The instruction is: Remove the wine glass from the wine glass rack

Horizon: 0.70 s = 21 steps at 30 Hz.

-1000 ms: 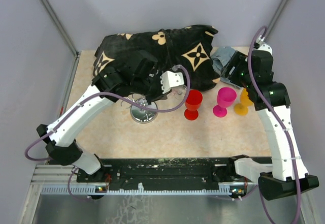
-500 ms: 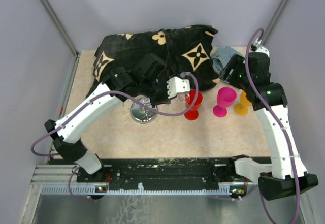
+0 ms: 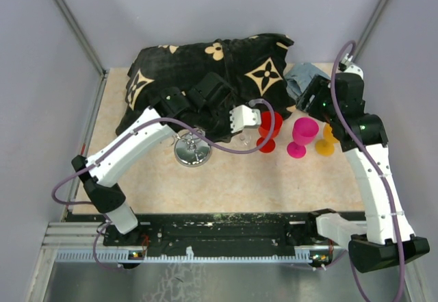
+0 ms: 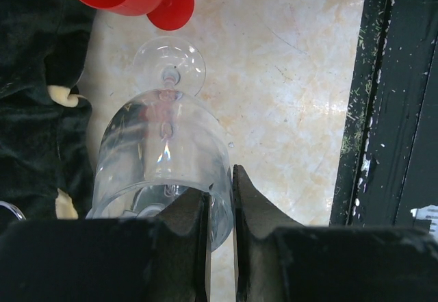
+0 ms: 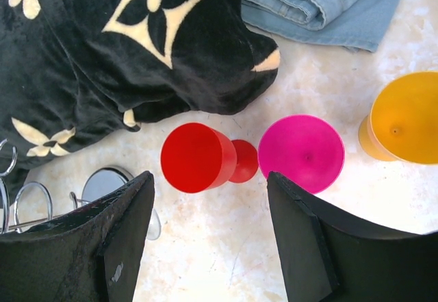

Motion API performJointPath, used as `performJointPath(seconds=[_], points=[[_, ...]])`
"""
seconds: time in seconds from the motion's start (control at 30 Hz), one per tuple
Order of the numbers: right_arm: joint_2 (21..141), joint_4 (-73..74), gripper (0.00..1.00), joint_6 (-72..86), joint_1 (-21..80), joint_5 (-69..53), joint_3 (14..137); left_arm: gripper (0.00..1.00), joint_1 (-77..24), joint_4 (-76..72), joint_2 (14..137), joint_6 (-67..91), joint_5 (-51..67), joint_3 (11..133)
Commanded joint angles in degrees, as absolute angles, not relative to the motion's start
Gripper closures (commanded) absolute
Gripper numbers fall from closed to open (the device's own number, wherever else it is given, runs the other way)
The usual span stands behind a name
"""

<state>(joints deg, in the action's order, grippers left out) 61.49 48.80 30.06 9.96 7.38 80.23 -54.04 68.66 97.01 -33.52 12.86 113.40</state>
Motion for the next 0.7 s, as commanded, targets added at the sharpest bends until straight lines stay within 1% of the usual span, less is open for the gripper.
performJointPath(seconds=[0.0, 0.2, 0.5, 0.67], points=[[61.44, 45.41, 0.33, 29.63, 9.58, 6.47, 80.44, 1.0, -54.61, 70.27, 96.49, -34.33, 12.39, 115.48], [62.33, 44.71, 0.33, 29.67, 9.57, 5.62, 80.56, 1.0, -55.74, 70.61, 97.64, -35.1, 12.0, 117.23], [61.79, 44.66, 0.33, 29.76, 9.58, 5.75, 79.87, 1.0, -56.51, 67.73, 99.36, -38.28, 7.53, 120.6], [61.61, 44.65, 0.33, 29.87, 9.47, 5.96, 79.56, 1.0, -56.6, 69.86, 100.49, -39.22, 9.31, 120.72]])
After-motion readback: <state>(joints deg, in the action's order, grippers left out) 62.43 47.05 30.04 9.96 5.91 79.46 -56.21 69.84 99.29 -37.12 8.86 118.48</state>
